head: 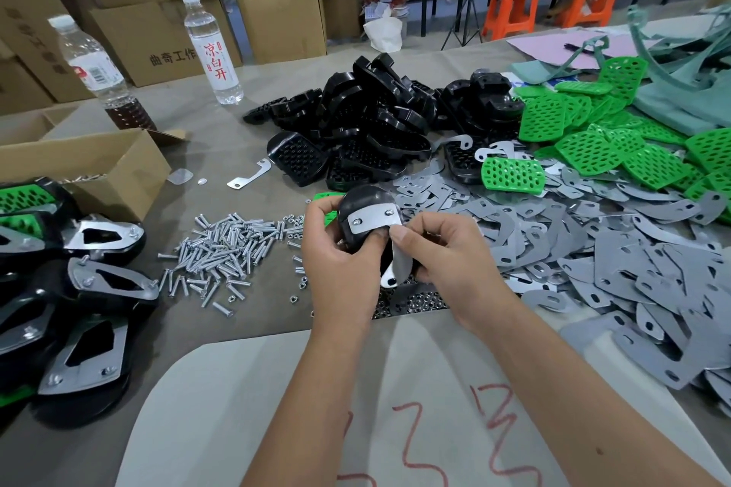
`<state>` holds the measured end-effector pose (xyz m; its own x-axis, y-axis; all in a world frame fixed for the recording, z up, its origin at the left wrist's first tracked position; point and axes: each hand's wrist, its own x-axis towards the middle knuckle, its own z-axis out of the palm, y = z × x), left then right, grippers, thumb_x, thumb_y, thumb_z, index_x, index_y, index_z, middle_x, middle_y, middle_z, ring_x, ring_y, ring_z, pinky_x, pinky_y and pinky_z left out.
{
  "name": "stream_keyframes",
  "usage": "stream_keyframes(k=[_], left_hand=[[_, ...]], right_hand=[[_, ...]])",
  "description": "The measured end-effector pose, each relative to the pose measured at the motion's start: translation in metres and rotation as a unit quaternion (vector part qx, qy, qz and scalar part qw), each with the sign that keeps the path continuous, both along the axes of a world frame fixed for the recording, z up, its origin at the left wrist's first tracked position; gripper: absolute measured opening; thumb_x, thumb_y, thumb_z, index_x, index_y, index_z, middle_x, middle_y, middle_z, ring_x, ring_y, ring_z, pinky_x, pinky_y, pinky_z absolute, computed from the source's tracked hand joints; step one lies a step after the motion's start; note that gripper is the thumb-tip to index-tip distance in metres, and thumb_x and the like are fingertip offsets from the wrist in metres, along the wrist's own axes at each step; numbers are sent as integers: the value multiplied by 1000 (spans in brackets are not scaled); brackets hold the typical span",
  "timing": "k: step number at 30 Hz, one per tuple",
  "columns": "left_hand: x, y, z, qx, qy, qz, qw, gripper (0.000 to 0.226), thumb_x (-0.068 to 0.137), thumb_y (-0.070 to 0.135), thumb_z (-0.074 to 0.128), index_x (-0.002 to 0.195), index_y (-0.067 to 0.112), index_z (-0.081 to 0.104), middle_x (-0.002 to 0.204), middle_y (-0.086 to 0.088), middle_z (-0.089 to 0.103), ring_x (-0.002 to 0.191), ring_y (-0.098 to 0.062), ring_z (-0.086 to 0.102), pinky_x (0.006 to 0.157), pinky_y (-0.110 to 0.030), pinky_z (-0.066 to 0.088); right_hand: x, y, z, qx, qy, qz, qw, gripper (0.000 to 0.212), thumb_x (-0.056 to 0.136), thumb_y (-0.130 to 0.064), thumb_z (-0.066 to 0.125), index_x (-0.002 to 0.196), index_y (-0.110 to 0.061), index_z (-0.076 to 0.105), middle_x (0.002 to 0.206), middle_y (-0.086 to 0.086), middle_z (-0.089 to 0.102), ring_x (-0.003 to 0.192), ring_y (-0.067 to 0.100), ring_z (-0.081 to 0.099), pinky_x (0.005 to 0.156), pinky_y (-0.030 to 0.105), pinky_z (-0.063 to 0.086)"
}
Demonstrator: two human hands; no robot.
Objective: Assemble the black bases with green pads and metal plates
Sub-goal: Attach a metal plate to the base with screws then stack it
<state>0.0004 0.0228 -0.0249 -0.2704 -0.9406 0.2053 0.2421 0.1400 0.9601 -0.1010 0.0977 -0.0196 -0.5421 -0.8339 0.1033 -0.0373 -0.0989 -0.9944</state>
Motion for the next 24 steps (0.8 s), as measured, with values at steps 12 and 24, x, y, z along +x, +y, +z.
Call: stream_keyframes(k=[12, 24], left_hand=[[12, -1, 11, -23, -155, -122, 980, 51, 82, 25, 76, 125, 46, 61, 93, -1, 79, 84, -29, 76, 76, -55, 64], [13, -4, 4, -3, -174, -154, 973, 52, 92, 20, 72, 130, 50, 55, 84, -7, 78, 60, -29, 72, 57, -46, 64]], right_hand=[[-3, -2, -6, -60, -96, -61, 992, 32, 92, -24, 69, 66, -6, 62, 54, 9, 59, 45, 13, 49, 46, 21, 39], [-2, -4, -7, -61, -91, -97, 989, 40, 85, -31, 70, 76, 7, 58, 62, 16, 53, 61, 25, 48, 65, 40, 44]])
